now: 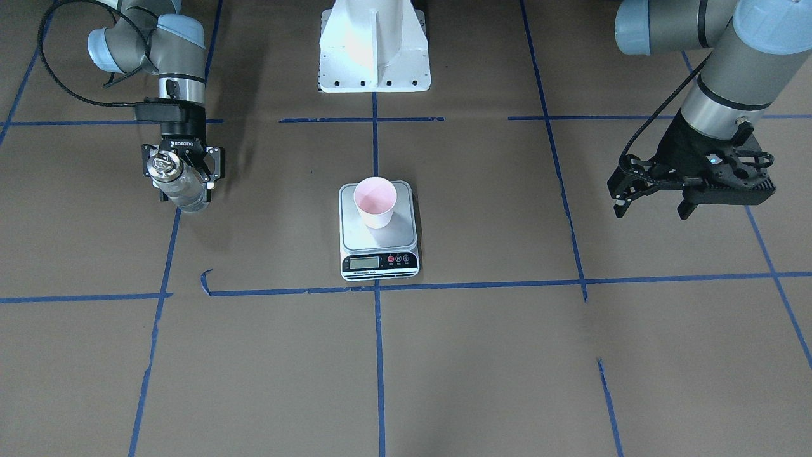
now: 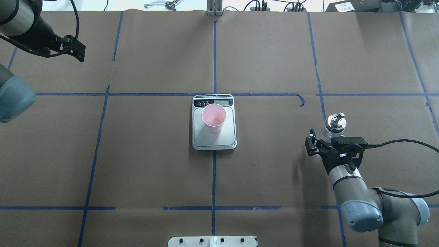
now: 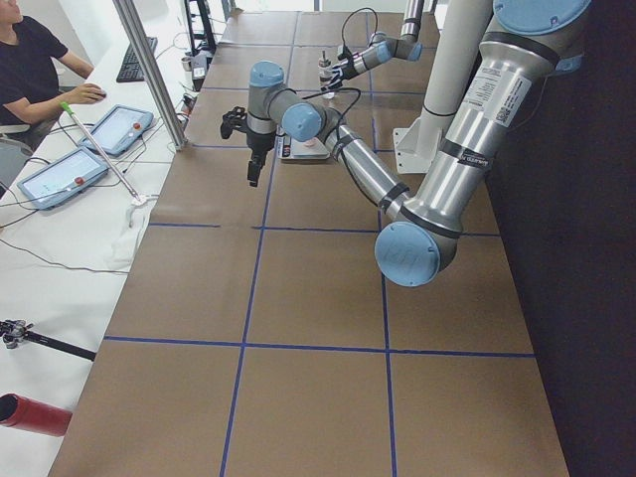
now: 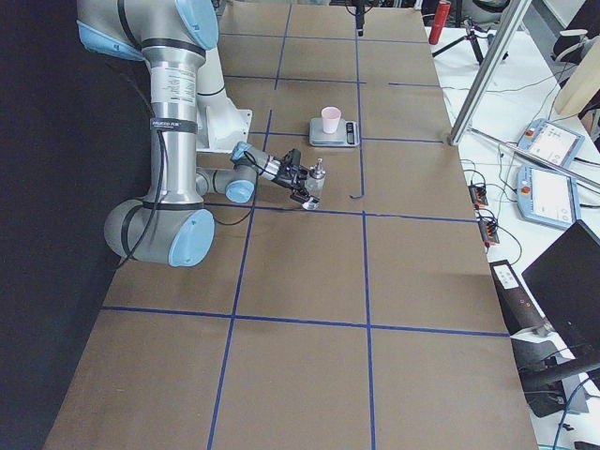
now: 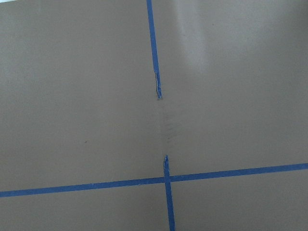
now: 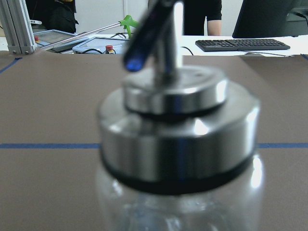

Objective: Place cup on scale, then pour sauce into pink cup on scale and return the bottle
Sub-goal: 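Lift and carry the bottle with the right gripper toward the cup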

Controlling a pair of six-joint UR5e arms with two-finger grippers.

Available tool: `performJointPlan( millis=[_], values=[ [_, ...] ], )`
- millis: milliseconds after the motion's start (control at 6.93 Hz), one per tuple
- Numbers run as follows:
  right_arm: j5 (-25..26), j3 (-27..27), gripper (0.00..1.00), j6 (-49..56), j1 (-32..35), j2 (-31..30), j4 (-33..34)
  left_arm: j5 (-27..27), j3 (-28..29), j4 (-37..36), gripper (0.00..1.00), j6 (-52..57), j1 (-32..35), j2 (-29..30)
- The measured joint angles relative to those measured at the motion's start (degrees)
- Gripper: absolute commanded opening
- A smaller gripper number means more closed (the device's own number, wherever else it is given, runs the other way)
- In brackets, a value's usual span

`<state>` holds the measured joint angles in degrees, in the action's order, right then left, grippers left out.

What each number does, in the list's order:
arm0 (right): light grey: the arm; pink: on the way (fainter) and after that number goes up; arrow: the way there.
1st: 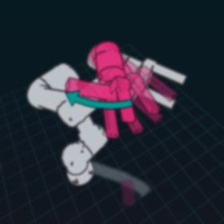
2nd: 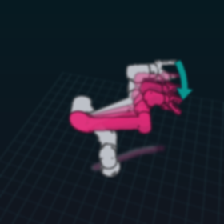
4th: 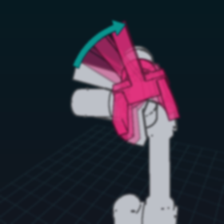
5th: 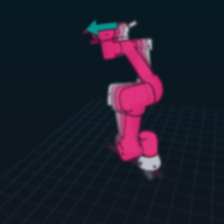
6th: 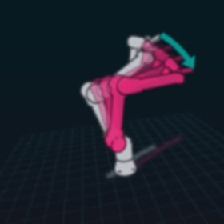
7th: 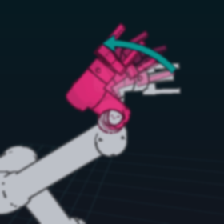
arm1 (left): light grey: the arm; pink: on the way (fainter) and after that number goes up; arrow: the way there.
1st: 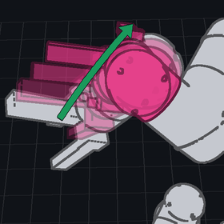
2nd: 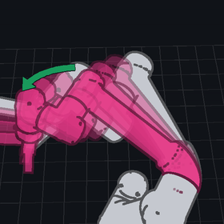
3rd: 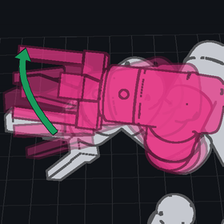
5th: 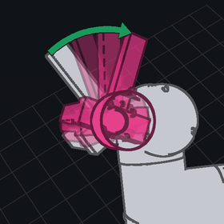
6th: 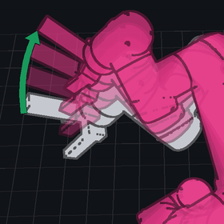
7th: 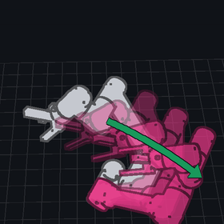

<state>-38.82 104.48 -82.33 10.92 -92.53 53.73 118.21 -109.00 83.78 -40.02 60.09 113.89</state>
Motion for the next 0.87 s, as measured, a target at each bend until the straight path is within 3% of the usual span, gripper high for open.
performJointPlan(
  millis=[578,866],
  values=[
    [-2.5,5.25,0.0,10.56,2.11,2.31,0.46,0.21,-0.16,0.0,1.0,-3.01,-0.07,0.78],
    [-3.05,6.51,0.0,18.74,2.59,6.54,2.07,0.32,-0.08,0.16,1.0,-2.41,0.06,0.42]
  ],
)
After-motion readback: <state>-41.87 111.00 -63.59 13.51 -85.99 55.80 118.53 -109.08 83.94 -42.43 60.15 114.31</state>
